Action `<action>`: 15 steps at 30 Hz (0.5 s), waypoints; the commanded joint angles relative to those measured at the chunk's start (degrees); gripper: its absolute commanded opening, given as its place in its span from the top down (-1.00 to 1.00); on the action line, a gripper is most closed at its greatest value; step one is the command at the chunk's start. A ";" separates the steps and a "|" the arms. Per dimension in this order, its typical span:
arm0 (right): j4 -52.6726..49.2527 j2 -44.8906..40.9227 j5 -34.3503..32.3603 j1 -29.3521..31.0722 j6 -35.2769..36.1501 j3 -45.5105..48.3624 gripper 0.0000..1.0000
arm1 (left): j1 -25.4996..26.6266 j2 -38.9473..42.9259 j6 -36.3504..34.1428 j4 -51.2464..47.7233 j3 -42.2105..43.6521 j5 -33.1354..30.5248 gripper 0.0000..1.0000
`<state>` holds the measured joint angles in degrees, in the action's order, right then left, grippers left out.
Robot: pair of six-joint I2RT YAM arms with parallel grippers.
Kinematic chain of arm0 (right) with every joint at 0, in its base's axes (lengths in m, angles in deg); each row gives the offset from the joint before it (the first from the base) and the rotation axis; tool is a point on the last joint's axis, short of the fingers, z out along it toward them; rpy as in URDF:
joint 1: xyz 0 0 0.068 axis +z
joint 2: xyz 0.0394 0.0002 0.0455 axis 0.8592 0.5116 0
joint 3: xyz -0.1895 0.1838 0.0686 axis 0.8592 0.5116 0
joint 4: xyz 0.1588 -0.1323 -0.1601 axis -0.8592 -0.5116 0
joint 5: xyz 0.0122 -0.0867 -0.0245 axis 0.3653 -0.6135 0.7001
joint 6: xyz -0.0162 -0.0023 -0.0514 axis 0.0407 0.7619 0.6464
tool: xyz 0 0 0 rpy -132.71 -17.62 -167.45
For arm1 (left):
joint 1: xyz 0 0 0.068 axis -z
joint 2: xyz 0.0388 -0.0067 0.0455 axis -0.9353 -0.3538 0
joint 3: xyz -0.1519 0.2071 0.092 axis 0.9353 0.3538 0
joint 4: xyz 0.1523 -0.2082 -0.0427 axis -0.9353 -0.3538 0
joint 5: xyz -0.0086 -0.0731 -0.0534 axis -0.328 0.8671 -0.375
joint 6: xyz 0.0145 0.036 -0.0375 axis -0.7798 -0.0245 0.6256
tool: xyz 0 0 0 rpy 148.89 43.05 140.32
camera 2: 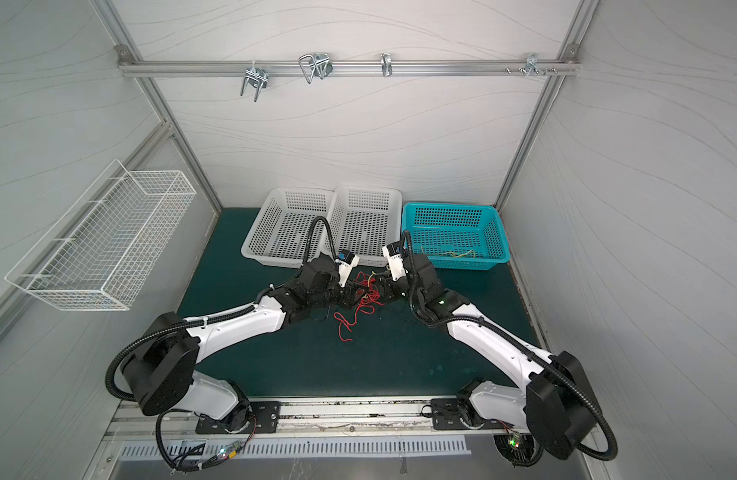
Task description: Untangle the cables
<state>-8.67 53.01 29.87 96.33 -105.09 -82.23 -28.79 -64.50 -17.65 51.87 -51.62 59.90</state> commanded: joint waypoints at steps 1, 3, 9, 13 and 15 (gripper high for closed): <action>-6.04 -0.82 -2.85 -2.28 -0.77 -2.55 1.00 | -0.20 1.36 -1.26 -0.28 0.40 -1.50 0.19; -7.11 -0.65 -2.08 -3.34 -1.98 -3.03 1.00 | -0.21 1.41 -1.86 -0.58 0.69 -0.79 0.13; -8.73 0.33 -1.38 -4.34 -3.83 -5.20 1.00 | -0.09 0.88 -2.81 -1.12 1.87 0.86 0.09; -9.37 0.91 -0.65 -4.82 -4.44 -6.78 1.00 | -0.12 -0.05 -3.25 -0.98 2.72 0.49 0.09; -8.83 1.00 0.24 -4.85 -4.73 -7.05 1.00 | -0.05 -1.06 -3.28 -0.71 2.49 1.07 0.09</action>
<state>-16.74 53.58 29.12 91.92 -108.74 -87.76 -28.79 -64.54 -19.77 50.27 -48.93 60.07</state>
